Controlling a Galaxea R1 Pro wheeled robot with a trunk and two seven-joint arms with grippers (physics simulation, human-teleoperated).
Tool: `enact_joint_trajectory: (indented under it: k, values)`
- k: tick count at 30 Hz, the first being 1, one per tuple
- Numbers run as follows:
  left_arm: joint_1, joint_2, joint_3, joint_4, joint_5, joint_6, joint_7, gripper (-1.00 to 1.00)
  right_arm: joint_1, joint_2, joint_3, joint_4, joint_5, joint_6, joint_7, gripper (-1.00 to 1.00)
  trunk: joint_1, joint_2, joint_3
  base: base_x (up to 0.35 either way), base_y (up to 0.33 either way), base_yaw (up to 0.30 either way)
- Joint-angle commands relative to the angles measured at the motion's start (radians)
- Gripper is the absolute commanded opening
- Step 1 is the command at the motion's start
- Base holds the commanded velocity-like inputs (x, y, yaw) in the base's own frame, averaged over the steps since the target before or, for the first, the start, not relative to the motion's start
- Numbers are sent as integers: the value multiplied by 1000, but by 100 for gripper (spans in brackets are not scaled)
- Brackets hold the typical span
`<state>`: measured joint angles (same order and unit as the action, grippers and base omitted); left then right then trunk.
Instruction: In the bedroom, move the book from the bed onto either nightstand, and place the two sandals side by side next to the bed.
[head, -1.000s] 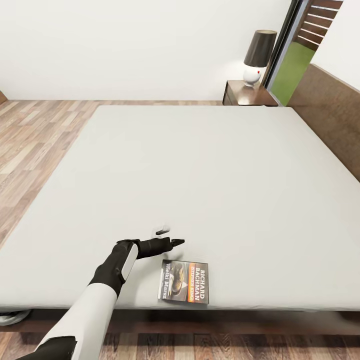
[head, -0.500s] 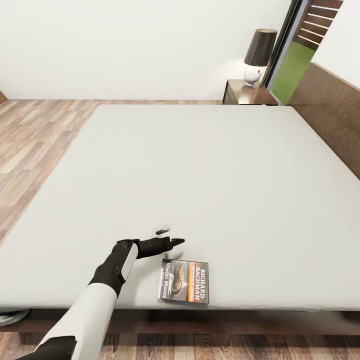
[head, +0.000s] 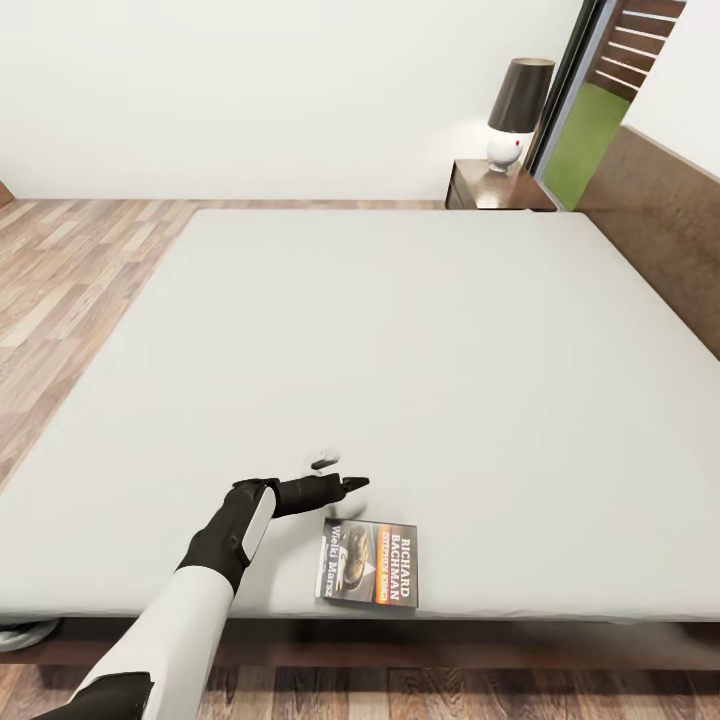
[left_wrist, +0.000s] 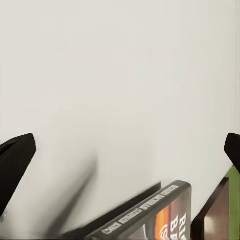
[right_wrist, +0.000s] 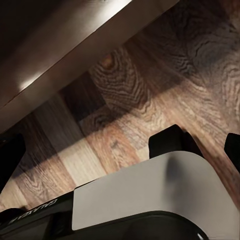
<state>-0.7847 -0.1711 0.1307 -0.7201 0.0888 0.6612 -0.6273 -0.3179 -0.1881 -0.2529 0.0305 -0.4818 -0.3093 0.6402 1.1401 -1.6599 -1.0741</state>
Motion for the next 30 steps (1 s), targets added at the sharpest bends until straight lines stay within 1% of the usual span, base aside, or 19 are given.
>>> enact_joint_trajectory:
  k: [1,6,20,26,30]
  values:
    - [0,-1,4,0,-5,5,0,100,-1,0,-8,3,3,-4,6,100,-4,7,3,0,0,0]
    - [0,-1,4,-1,-6,5,1,100,-1,0,-8,3,3,-4,6,100,-23,42,18,0,0,0]
    - [1,-1,4,1,-4,3,1,100,-1,0,-8,3,3,-4,6,100,-23,42,18,-6,0,0]
    - [1,-1,4,1,-4,4,2,100,-1,0,-8,3,3,-4,6,100,-23,42,18,-205,0,0]
    - [1,-1,4,1,-4,3,2,100,-1,0,-8,3,3,-4,6,100,-23,42,18,-119,0,0]
